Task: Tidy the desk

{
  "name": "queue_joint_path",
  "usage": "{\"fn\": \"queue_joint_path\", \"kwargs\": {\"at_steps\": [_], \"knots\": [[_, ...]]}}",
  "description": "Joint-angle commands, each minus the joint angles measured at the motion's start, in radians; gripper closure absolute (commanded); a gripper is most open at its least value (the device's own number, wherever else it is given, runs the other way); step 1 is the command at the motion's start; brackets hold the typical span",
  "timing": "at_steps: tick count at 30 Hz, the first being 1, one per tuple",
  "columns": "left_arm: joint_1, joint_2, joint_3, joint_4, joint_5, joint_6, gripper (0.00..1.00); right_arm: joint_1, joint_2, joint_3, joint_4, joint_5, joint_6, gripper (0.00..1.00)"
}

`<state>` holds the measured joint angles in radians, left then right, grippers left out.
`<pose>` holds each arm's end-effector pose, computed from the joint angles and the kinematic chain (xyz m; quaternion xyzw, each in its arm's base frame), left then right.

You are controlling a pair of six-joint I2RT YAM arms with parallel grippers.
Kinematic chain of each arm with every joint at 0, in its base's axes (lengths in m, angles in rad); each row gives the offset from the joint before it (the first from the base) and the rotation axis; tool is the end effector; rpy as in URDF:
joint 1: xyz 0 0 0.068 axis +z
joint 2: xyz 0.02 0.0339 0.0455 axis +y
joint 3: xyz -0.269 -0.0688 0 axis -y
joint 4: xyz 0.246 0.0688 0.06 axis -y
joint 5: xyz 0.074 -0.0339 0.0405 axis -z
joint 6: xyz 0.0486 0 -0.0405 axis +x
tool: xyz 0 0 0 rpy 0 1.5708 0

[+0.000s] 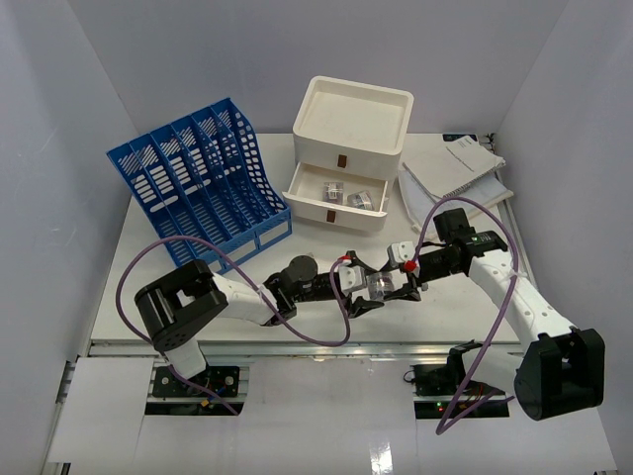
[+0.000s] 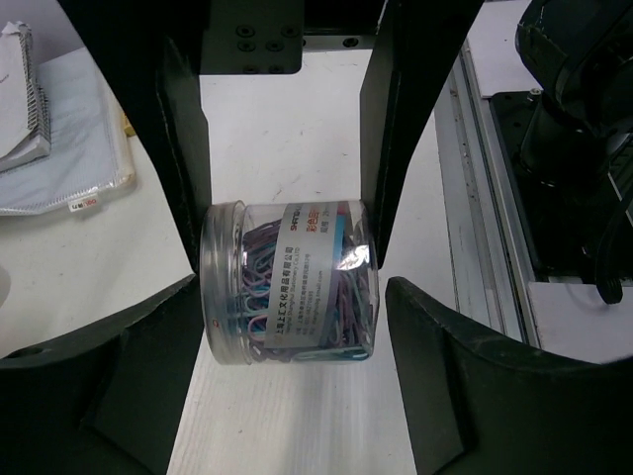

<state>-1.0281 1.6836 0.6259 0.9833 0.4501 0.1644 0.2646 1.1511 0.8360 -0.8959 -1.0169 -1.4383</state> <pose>0.1579 -0.3027 0.1872 0.5268 0.5059 -0.4261 0.5338 0.1802 0.0917 0.2468 -0.7039 0.5007 0.3123 0.3954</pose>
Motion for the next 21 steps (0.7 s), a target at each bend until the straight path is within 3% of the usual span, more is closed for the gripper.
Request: {"fn": "queue_joint_path", "kwargs": {"at_steps": [1, 8, 13, 16, 17, 19, 21], "knots": [[-0.017, -0.004, 0.033, -0.047, 0.018, 0.009, 0.23, 0.005, -0.026, 0.016, -0.015, -0.064, -0.011, 0.56], [-0.018, -0.021, 0.023, -0.067, 0.004, -0.003, 0.44, 0.005, -0.039, 0.020, -0.012, -0.059, 0.005, 0.56], [-0.018, -0.034, 0.028, -0.098, 0.004, -0.008, 0.69, 0.005, -0.044, 0.018, -0.008, -0.051, 0.013, 0.54], [-0.018, -0.046, 0.032, -0.126, 0.004, -0.006, 0.86, 0.005, -0.044, 0.017, -0.002, -0.049, 0.024, 0.44], [-0.018, -0.049, 0.032, -0.131, 0.003, -0.006, 0.89, 0.005, -0.046, 0.016, 0.002, -0.048, 0.032, 0.31], [-0.018, -0.055, 0.032, -0.141, -0.004, -0.011, 0.91, 0.005, -0.053, 0.013, 0.039, -0.041, 0.055, 0.15], [-0.018, -0.072, 0.026, -0.162, -0.037, -0.023, 0.91, 0.005, -0.084, -0.003, 0.102, -0.004, 0.139, 0.10]]}}
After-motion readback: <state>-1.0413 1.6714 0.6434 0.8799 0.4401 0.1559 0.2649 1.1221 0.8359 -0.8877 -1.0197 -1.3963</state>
